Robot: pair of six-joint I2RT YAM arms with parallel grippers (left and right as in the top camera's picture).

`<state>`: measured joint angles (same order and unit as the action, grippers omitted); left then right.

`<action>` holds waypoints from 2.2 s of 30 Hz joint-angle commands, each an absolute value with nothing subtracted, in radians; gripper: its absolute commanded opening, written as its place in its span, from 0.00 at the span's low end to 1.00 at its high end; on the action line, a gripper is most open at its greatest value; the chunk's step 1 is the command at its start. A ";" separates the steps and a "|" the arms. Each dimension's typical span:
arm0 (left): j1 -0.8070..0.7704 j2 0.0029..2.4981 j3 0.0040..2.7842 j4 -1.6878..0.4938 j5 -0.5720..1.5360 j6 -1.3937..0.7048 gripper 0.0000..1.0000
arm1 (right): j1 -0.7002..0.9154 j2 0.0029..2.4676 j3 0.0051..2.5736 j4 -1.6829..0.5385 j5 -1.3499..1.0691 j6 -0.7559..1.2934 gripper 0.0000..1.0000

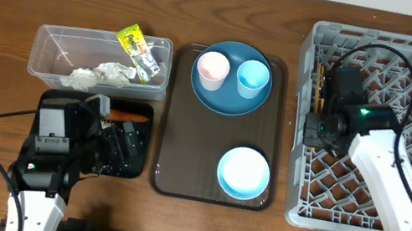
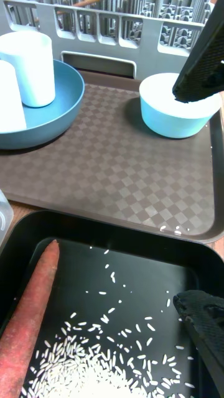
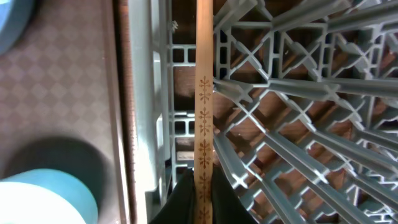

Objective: Sort waste into correct bins and load items into the dishwasher rack
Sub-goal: 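Carry the chopstick right and insert it into the rack, then move the right gripper to the light-blue bowl on the brown tray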

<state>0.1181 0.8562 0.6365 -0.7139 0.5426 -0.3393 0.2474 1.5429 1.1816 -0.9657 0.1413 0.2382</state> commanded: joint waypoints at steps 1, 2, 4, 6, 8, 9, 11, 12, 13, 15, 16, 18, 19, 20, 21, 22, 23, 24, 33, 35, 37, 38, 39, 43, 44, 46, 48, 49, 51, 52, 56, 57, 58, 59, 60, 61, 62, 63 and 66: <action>0.123 0.855 0.652 -0.715 0.533 -0.329 0.98 | 0.241 1.556 1.180 -0.954 0.157 0.220 0.33; 0.123 0.855 0.652 -0.715 0.533 -0.329 0.98 | 0.241 1.556 1.180 -0.952 0.157 0.220 0.39; 0.123 0.855 0.652 -0.715 0.533 -0.329 0.99 | 0.241 1.555 1.181 -0.950 0.157 0.220 0.42; 0.123 0.855 0.652 -0.715 0.533 -0.329 0.99 | 0.241 1.555 1.181 -0.955 0.158 0.220 0.43; 0.123 0.855 0.652 -0.715 0.533 -0.329 0.99 | 0.241 1.554 1.181 -0.965 0.157 0.220 0.43; 0.123 0.855 0.652 -0.715 0.533 -0.329 0.99 | 0.241 1.550 1.182 -0.970 0.157 0.220 0.43; 0.123 0.855 0.652 -0.715 0.533 -0.329 0.98 | 0.241 1.540 1.185 -0.985 0.156 0.220 0.43; 0.123 0.855 0.652 -0.715 0.533 -0.329 0.98 | 0.242 1.531 1.191 -0.999 0.147 0.220 0.43; 0.123 0.855 0.652 -0.715 0.532 -0.329 0.99 | 0.244 1.522 1.196 -1.012 0.134 0.220 0.43; 0.123 0.855 0.652 -0.715 0.533 -0.329 0.98 | 0.248 1.492 1.210 -1.039 0.082 0.218 0.44; 0.123 0.855 0.652 -0.715 0.533 -0.329 0.98 | 0.250 1.472 1.218 -1.050 0.045 0.218 0.44; 0.123 0.855 0.652 -0.715 0.533 -0.329 0.99 | 0.258 1.430 1.225 -1.059 -0.052 0.214 0.45; 0.123 0.855 0.652 -0.715 0.533 -0.329 0.98 | 0.259 1.413 1.225 -1.059 -0.098 0.203 0.46; 0.123 0.855 0.652 -0.715 0.533 -0.329 0.99 | 0.264 1.390 1.225 -1.058 -0.162 0.186 0.47; 0.123 0.855 0.652 -0.715 0.533 -0.329 0.98 | 0.268 1.367 1.225 -1.059 -0.226 0.173 0.47; 0.123 0.855 0.652 -0.715 0.533 -0.329 0.98 | 0.273 1.350 1.225 -1.060 -0.273 0.168 0.48; 0.123 0.855 0.652 -0.715 0.533 -0.329 0.99 | 0.279 1.332 1.225 -1.064 -0.321 0.167 0.47; 0.123 0.855 0.652 -0.715 0.533 -0.329 0.98 | 0.286 1.318 1.225 -1.068 -0.355 0.167 0.47; 0.123 0.855 0.652 -0.715 0.533 -0.329 0.99 | 0.451 1.290 1.216 -1.111 -0.422 0.167 0.47; 0.123 0.855 0.652 -0.715 0.533 -0.329 0.98 | 0.505 1.292 1.211 -1.107 -0.417 0.168 0.47; 0.123 0.855 0.652 -0.715 0.533 -0.329 0.99 | 0.543 1.295 1.210 -1.106 -0.387 0.183 0.45; 0.123 0.855 0.652 -0.715 0.533 -0.329 0.99 | 0.567 1.297 1.208 -1.102 -0.352 0.205 0.45; 0.123 0.855 0.652 -0.715 0.533 -0.329 0.99 | 0.583 1.298 1.206 -1.098 -0.328 0.223 0.45; 0.123 0.855 0.652 -0.715 0.533 -0.329 0.98 | 0.659 1.298 1.183 -1.063 -0.249 0.293 0.44; 0.123 0.855 0.652 -0.715 0.533 -0.329 0.98 | 0.675 1.298 1.179 -1.058 -0.235 0.301 0.44; 0.123 0.855 0.652 -0.715 0.533 -0.329 0.99 | 0.704 1.301 1.172 -1.050 -0.192 0.329 0.43; 0.123 0.855 0.652 -0.715 0.533 -0.329 0.98 | 0.731 1.306 1.165 -1.039 -0.135 0.373 0.43; 0.123 0.855 0.652 -0.715 0.533 -0.329 0.98 | 0.743 1.309 1.163 -1.034 -0.118 0.389 0.42; 0.123 0.855 0.652 -0.715 0.533 -0.329 0.98 | 0.766 1.311 1.153 -1.020 -0.095 0.414 0.42; 0.123 0.855 0.652 -0.715 0.533 -0.329 0.99 | 0.777 1.311 1.146 -1.011 -0.089 0.423 0.42; 0.123 0.855 0.652 -0.715 0.533 -0.329 0.98 | 0.825 1.311 1.093 -0.944 -0.029 0.485 0.40; 0.123 0.855 0.652 -0.715 0.533 -0.329 0.99 | 0.839 1.311 1.073 -0.917 -0.004 0.509 0.40; 0.123 0.855 0.652 -0.715 0.533 -0.329 0.99 | 0.853 1.311 1.050 -0.888 0.017 0.530 0.40; 0.123 0.855 0.652 -0.715 0.532 -0.329 0.99 | 0.871 1.311 1.018 -0.847 0.037 0.551 0.40; 0.123 0.855 0.652 -0.715 0.533 -0.329 0.98 | 0.880 1.312 0.997 -0.820 0.041 0.559 0.39; 0.123 0.855 0.652 -0.715 0.533 -0.329 0.99 | 0.888 1.314 0.974 -0.791 0.042 0.566 0.39; 0.123 0.855 0.652 -0.715 0.533 -0.329 0.98 | 0.894 1.314 0.954 -0.764 0.042 0.569 0.39; 0.123 0.855 0.652 -0.715 0.533 -0.329 0.99 | 0.899 1.315 0.929 -0.731 0.043 0.572 0.38; 0.123 0.855 0.652 -0.715 0.533 -0.329 0.98 | 0.901 1.316 0.860 -0.643 0.057 0.573 0.31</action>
